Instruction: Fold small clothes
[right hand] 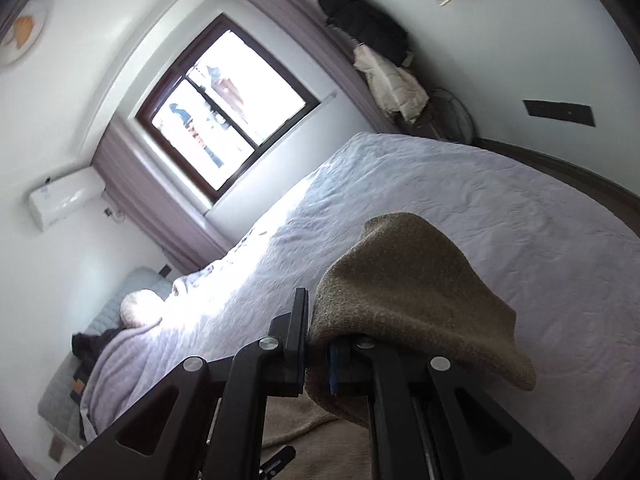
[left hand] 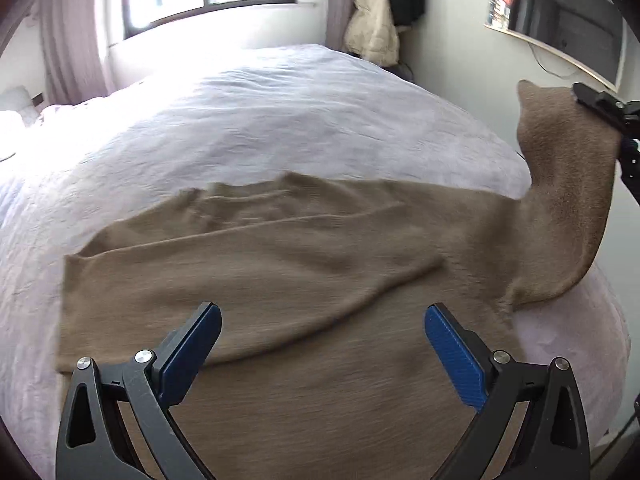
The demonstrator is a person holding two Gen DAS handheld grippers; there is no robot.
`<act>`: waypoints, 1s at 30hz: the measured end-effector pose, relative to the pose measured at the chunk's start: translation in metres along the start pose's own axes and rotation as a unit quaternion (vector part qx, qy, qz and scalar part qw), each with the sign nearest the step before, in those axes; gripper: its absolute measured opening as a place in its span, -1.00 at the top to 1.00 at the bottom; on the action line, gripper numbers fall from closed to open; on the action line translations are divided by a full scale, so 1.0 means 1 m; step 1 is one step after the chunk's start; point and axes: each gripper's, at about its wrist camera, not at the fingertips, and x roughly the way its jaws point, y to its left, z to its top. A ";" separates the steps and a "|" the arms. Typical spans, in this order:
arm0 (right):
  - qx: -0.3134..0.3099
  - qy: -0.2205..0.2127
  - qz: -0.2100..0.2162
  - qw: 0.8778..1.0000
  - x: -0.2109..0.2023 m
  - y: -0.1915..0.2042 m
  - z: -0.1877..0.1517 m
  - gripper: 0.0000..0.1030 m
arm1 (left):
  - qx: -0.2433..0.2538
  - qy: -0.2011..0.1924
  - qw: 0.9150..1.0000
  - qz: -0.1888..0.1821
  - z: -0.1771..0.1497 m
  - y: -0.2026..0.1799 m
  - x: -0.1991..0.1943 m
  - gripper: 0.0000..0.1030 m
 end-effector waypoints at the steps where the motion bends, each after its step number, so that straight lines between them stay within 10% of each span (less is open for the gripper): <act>1: -0.015 0.014 0.007 1.000 0.015 0.014 -0.006 0.83 | -0.011 -0.001 1.000 0.006 -0.002 0.015 -0.003 -0.98; 8: -0.166 0.134 0.043 0.976 0.125 0.121 -0.095 0.82 | -0.104 0.002 0.992 0.064 -0.030 0.127 -0.010 -0.98; 15: -0.174 0.309 0.000 0.935 0.210 0.109 -0.194 0.67 | -0.162 0.056 0.982 0.075 -0.074 0.184 0.024 -0.98; 20: -0.063 0.275 0.017 0.959 0.191 0.075 -0.166 0.05 | -0.177 0.040 0.982 0.056 -0.083 0.191 0.032 -0.98; 23: 0.034 0.245 0.020 0.969 0.189 0.054 -0.143 0.01 | -0.175 0.033 0.982 0.057 -0.084 0.191 0.031 -0.98; 26: 0.079 0.237 0.006 0.968 0.199 0.051 -0.136 0.75 | -0.190 0.032 0.980 0.046 -0.086 0.195 0.022 -0.98; 30: -0.050 0.232 0.024 0.971 0.210 0.107 -0.141 0.83 | -0.195 0.017 0.979 0.049 -0.086 0.203 -0.001 -0.98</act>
